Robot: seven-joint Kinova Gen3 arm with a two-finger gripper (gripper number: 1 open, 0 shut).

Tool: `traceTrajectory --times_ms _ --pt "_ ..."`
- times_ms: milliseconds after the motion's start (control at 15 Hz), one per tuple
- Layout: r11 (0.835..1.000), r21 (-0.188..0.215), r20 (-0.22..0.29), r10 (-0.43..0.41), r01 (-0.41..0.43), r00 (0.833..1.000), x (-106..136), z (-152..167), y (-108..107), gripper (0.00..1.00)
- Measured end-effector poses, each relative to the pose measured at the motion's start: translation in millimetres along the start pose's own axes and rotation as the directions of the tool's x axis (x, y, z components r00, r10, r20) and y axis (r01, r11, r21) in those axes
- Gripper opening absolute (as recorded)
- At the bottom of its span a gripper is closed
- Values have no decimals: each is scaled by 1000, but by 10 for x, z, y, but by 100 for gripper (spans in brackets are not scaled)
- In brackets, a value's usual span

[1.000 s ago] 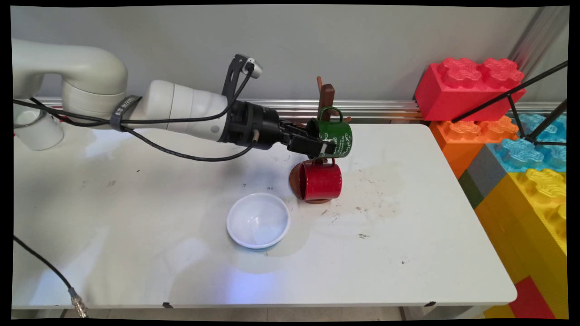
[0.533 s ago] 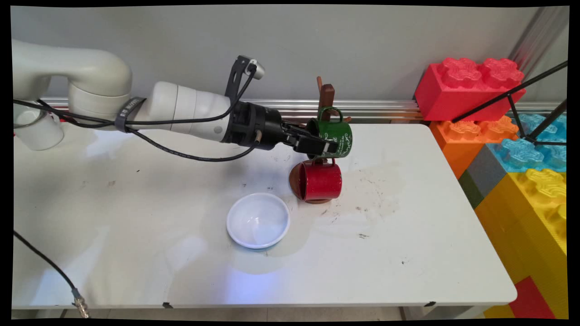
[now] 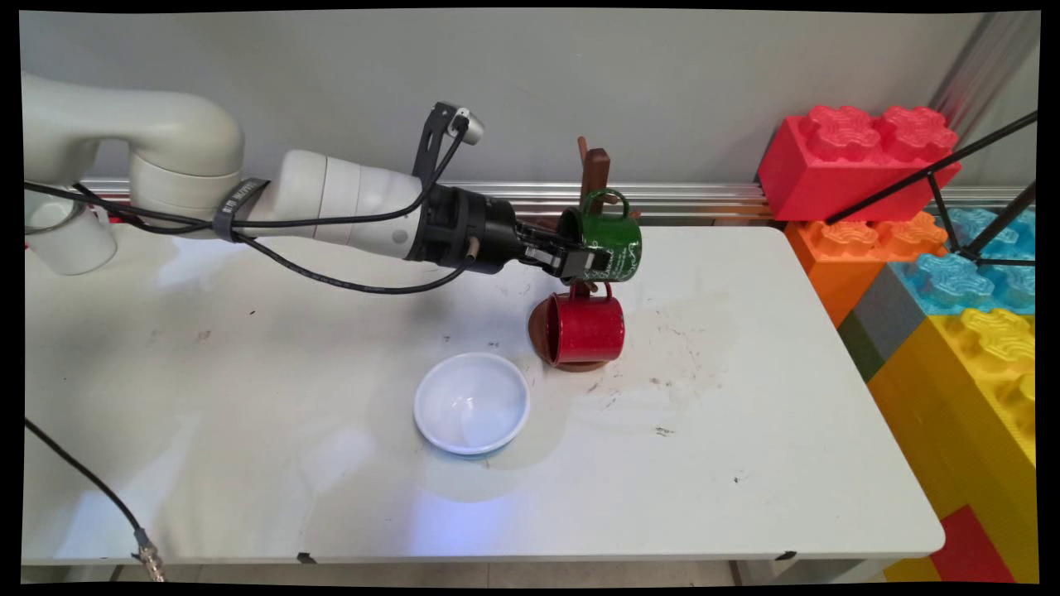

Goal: Place the picked object on the table

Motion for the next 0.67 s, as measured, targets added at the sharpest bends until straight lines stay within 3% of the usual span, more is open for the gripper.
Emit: traceTrajectory --times_ms 667 --pt "999 -27 -12 -42 41 999 22 -45 -18 0"
